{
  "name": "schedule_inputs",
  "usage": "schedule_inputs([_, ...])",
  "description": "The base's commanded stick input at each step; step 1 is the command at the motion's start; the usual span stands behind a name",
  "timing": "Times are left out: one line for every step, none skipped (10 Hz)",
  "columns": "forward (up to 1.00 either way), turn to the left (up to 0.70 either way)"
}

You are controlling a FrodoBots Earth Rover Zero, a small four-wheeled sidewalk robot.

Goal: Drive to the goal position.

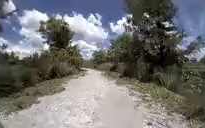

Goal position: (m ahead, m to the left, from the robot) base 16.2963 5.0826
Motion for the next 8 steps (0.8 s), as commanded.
schedule_inputs([0.7,0.0])
schedule_inputs([0.7,0.0])
schedule_inputs([0.7,0.0])
schedule_inputs([0.7,0.0])
schedule_inputs([0.7,0.0])
schedule_inputs([0.7,0.0])
schedule_inputs([0.7,0.0])
schedule_inputs([0.7,0.0])
